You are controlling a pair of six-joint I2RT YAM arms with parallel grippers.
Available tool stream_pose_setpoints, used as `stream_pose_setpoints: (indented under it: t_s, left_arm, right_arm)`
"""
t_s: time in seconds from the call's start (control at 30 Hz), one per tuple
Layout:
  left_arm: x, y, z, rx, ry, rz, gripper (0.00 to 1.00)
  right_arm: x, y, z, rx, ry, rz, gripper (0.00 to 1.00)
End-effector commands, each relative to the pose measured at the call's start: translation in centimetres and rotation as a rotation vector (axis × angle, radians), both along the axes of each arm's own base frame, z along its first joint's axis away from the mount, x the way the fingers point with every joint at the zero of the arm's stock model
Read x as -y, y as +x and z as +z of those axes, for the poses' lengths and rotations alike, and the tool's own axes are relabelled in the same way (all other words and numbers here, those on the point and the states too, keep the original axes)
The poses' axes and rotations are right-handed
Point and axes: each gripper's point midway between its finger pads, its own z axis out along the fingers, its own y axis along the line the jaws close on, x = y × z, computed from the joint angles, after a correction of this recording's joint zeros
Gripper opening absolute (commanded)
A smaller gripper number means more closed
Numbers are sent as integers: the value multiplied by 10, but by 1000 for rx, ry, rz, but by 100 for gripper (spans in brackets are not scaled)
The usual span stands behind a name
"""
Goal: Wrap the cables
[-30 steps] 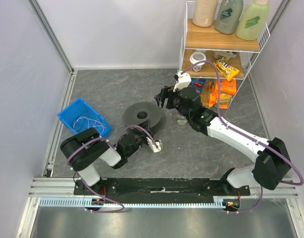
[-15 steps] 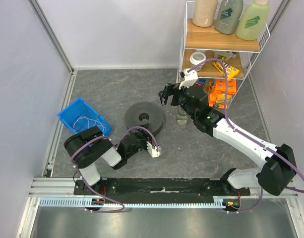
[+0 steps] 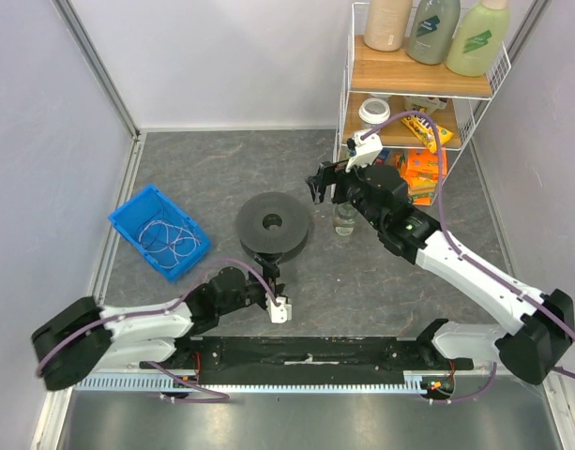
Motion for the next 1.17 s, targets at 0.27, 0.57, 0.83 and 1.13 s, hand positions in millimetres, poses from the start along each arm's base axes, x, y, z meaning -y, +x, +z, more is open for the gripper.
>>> stream_pose_setpoints:
  t_s: [0.27, 0.57, 0.83, 1.13]
  left_arm:
    - [-11, -18, 108, -691, -151, 337, 97]
    - [-65, 61, 201, -1074, -408, 727, 98]
    - [-126, 81, 179, -1216, -602, 973, 99]
    - [-150, 76, 186, -1070, -636, 1011, 99]
  right_arm:
    - [45, -44, 50, 132, -139, 76, 98]
    - [124, -47, 42, 43, -199, -107, 98]
    - [180, -73, -9, -97, -224, -240, 98]
    - [185, -82, -10, -86, -220, -237, 98]
